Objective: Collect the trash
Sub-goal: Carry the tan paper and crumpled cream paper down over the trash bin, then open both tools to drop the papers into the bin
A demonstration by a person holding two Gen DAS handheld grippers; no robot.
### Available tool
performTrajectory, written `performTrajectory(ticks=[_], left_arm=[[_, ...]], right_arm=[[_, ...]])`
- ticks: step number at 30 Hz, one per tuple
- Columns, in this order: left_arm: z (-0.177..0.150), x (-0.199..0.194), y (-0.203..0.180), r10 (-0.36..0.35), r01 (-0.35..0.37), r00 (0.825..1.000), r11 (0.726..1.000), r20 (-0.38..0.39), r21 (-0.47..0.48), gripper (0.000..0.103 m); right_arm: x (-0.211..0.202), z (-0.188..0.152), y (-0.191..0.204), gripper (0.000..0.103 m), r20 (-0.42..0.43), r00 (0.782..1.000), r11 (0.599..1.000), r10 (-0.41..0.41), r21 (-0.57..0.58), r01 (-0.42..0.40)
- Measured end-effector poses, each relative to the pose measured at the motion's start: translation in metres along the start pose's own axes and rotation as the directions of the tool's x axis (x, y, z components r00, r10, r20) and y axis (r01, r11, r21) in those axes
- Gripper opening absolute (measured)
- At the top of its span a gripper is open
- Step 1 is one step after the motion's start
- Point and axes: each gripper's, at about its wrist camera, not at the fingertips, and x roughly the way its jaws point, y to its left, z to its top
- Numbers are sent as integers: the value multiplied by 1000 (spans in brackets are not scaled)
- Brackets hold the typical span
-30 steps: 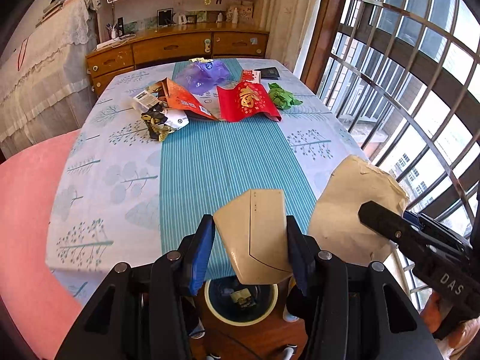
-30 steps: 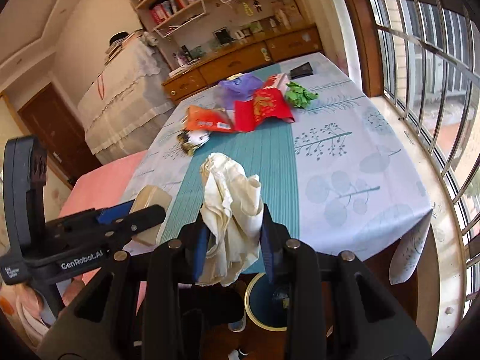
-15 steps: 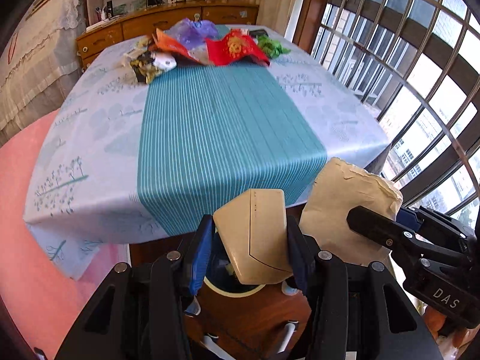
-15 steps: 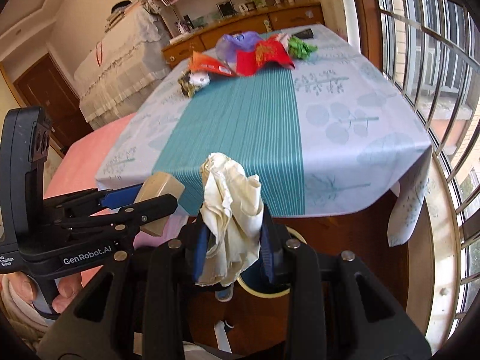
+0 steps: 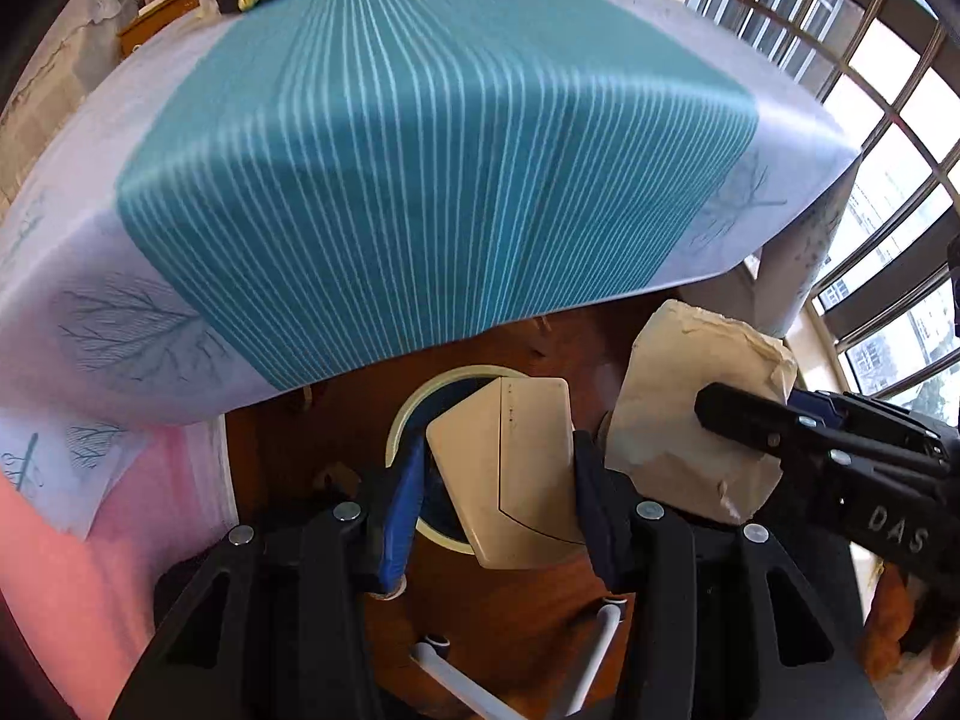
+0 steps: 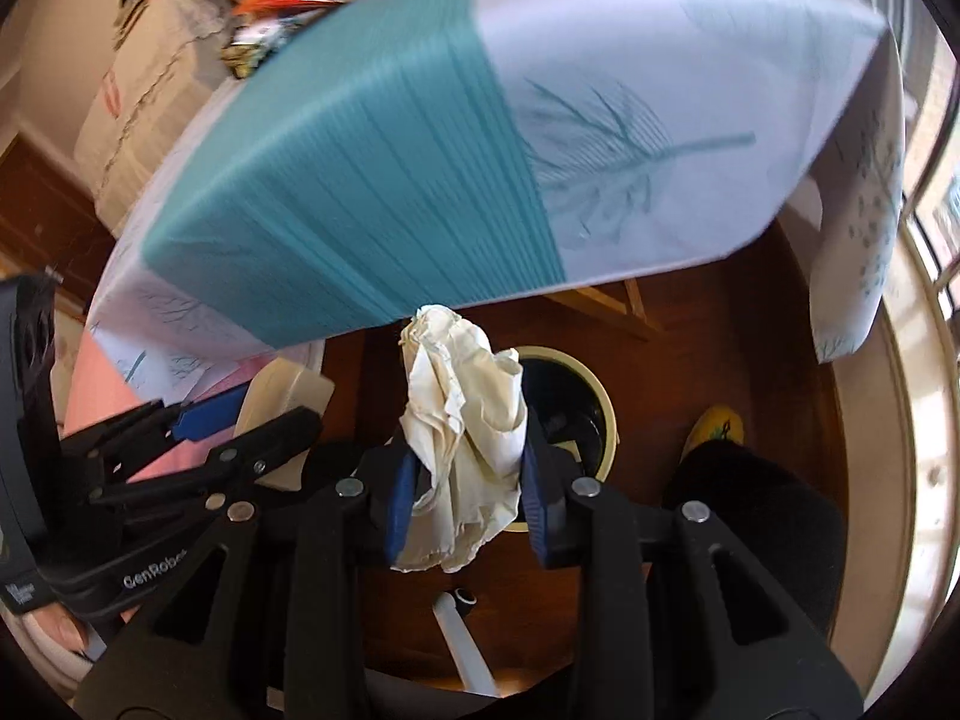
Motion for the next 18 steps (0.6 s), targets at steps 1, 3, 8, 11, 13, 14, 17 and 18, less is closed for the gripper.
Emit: performTrajectory(ticks=[1,3,8,11,13,14,17,18], left_arm=[[-1,9,1,0,0,1000,1000,-2,5,47],[-3,24,3,3,-3,1000,1000,1,7,47],[-5,70,9,45,-45,999,999,-19,16,47],[-9,105,13,58,-58,996,998,-62,10,47],[-14,128,16,74,-73,993,997,-88,16,47],[-16,138,16,81,-79,992,997,-97,20,47],[-20,162,17,89,-87,989,996,-122,19,47],[-21,168,19,92,-90,988,996,-127,17,47]], right_arm=[[10,-2,-4,27,-12,1000,1000,-5,13,5],[31,-6,-12,27,-61,998,999,-2,40,5],[74,-10,-31,27,-103,994,995,-26,89,36],[97,-15,-31,27,-87,993,996,-76,37,80],[115,-22,-33,27,-96,991,995,-92,22,94],[123,-24,-33,27,-102,990,995,-93,22,96],[148,-34,-33,27,-123,987,994,-105,23,109],[153,-36,-34,27,-134,986,994,-102,30,107]])
